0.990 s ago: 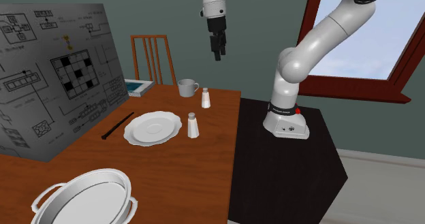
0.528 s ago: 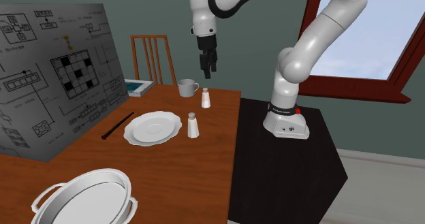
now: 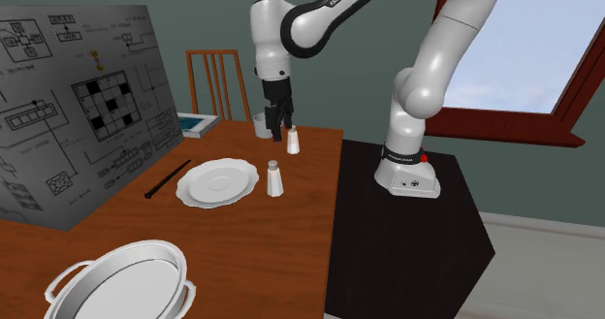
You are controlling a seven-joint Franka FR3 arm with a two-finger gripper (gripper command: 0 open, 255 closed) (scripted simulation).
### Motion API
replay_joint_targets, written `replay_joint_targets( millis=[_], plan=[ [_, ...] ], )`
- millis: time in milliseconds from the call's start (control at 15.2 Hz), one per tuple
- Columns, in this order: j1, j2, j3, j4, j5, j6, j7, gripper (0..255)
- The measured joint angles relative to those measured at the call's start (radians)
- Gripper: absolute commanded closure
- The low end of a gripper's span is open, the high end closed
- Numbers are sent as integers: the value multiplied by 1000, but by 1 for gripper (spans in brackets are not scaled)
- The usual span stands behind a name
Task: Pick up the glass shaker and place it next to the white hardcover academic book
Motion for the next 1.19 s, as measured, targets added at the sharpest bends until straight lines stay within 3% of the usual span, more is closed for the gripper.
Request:
replay_joint_targets(
  millis=[462,858,1188],
  plan=[
    [27,199,71,58,1,170,81,0],
    [31,258,83,26,-6,261,90,0],
    [32,266,84,24,-7,272,92,0]
  ],
)
